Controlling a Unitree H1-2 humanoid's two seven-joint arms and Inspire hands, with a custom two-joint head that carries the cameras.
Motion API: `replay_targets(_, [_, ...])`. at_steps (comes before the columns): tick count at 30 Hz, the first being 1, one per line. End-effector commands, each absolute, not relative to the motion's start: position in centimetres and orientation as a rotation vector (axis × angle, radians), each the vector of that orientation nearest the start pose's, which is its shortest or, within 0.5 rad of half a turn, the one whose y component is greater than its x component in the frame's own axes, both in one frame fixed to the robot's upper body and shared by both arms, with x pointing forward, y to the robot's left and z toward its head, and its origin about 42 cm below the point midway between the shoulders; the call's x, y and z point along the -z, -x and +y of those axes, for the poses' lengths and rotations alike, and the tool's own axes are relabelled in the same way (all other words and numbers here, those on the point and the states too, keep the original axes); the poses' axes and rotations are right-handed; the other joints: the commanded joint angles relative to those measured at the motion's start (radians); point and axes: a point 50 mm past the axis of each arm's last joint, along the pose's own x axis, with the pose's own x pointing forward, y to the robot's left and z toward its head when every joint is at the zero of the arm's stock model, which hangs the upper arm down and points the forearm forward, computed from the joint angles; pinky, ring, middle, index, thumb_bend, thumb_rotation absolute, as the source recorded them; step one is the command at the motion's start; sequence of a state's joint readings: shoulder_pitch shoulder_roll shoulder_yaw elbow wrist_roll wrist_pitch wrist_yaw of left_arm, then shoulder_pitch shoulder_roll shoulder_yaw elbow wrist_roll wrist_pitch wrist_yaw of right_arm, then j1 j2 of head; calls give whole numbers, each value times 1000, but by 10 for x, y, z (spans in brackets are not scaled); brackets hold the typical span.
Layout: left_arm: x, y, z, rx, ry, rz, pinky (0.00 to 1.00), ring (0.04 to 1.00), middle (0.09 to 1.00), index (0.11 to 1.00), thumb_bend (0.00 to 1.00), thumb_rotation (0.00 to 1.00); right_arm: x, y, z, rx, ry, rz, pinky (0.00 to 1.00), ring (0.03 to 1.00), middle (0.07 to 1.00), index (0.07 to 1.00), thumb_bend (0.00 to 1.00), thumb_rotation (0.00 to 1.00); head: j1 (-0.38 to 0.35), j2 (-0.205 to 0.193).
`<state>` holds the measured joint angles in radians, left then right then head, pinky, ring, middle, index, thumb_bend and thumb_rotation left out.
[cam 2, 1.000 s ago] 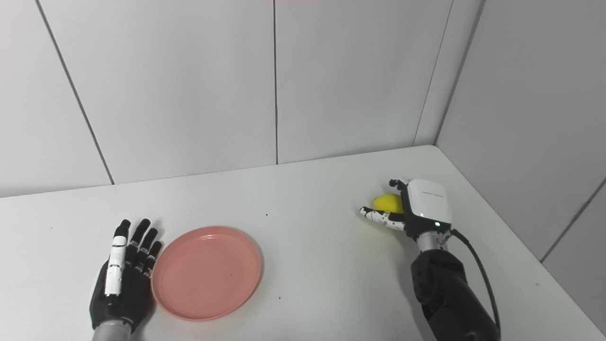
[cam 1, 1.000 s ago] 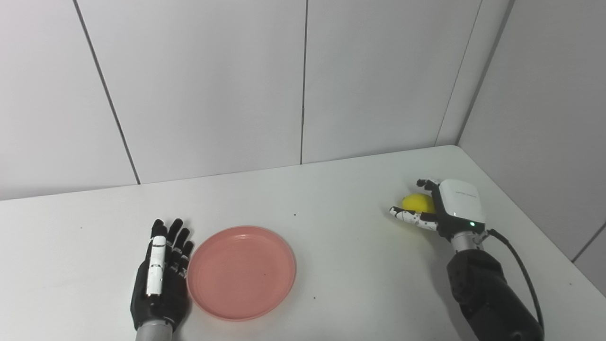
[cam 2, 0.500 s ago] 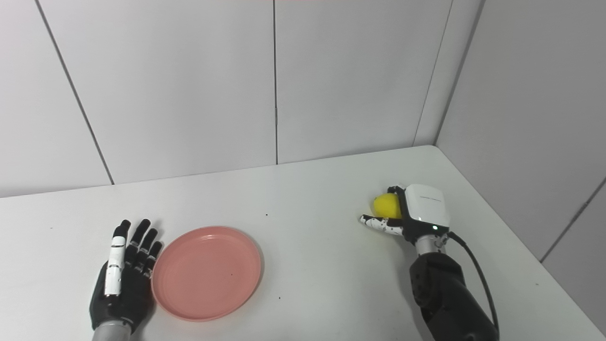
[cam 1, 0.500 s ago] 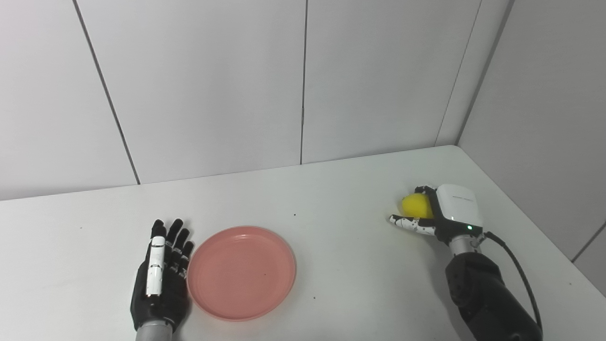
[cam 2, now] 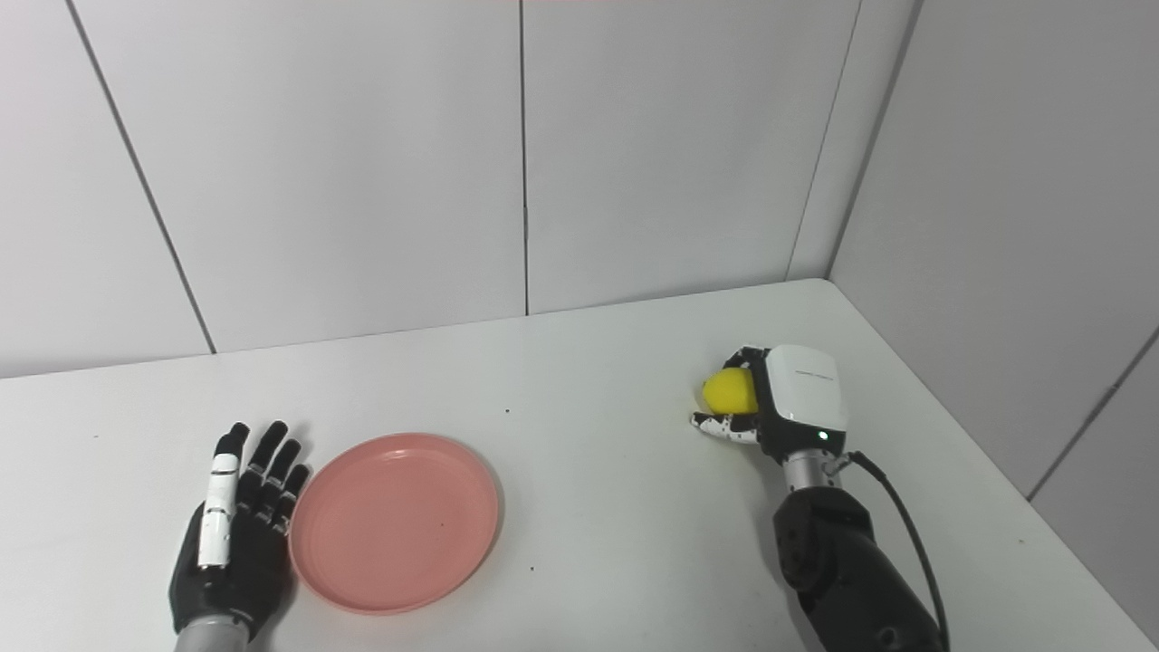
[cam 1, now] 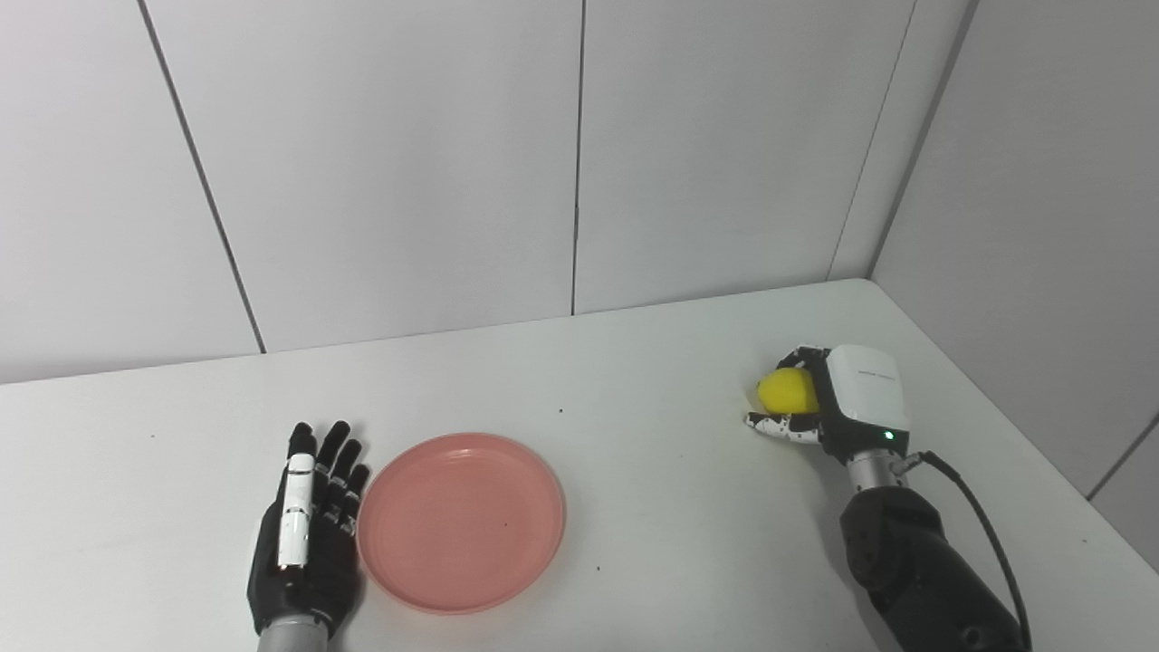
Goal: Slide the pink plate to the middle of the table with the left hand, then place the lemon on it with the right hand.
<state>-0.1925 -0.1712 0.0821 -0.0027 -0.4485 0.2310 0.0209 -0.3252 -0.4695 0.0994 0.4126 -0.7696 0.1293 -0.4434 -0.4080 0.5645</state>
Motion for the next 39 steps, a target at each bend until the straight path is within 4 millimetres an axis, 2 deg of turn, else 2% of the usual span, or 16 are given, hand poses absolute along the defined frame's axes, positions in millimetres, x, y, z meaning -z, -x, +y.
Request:
replay_targets(1, [-142, -336, 141, 77, 635, 68, 1000, 953, 912, 1000, 476, 570, -141, -382, -387, 396, 1321, -59, 184, 237, 302, 474, 513, 160, 0, 0])
replay_targets(10, [-141, -336, 141, 76, 632, 75, 1000, 947, 903, 1000, 485, 564, -141, -381, -386, 367, 1309, -29, 210, 272, 341, 479, 509, 164, 0, 0])
replay_targets(13, [-141, -337, 140, 77, 628, 76, 1000, 950, 913, 1000, 483, 570, -142, -382, -387, 356, 1306, -25, 196, 249, 313, 474, 509, 165, 3, 0])
replay_targets(15, [-142, -336, 139, 75, 633, 76, 1000, 950, 913, 1000, 482, 565, -145, -382, -387, 350, 1308, -30, 204, 262, 327, 475, 509, 166, 5, 0])
replay_targets(21, [-144, -336, 136, 74, 620, 76, 1000, 944, 917, 1000, 470, 576, -160, -383, -380, 339, 1327, -78, 188, 247, 315, 475, 509, 165, 10, -1])
replay_targets(26, [-143, -336, 133, 72, 619, 78, 1000, 943, 914, 1000, 471, 575, -184, -384, -368, 311, 1327, -134, 201, 263, 337, 479, 508, 164, 16, -2])
replay_targets(29, [-144, -336, 131, 70, 619, 77, 1000, 940, 915, 1000, 468, 573, -194, -386, -364, 298, 1336, -178, 180, 233, 299, 473, 509, 164, 30, -1])
replay_targets(33, [-144, -336, 127, 56, 608, 83, 993, 917, 891, 1000, 477, 553, -205, -388, -359, 286, 1343, -230, 185, 238, 302, 473, 512, 160, 51, -2])
replay_targets(39, [-145, -335, 121, 60, 601, 82, 1000, 931, 915, 1000, 464, 589, -219, -390, -352, 276, 1319, -297, 168, 218, 283, 471, 510, 164, 92, -3])
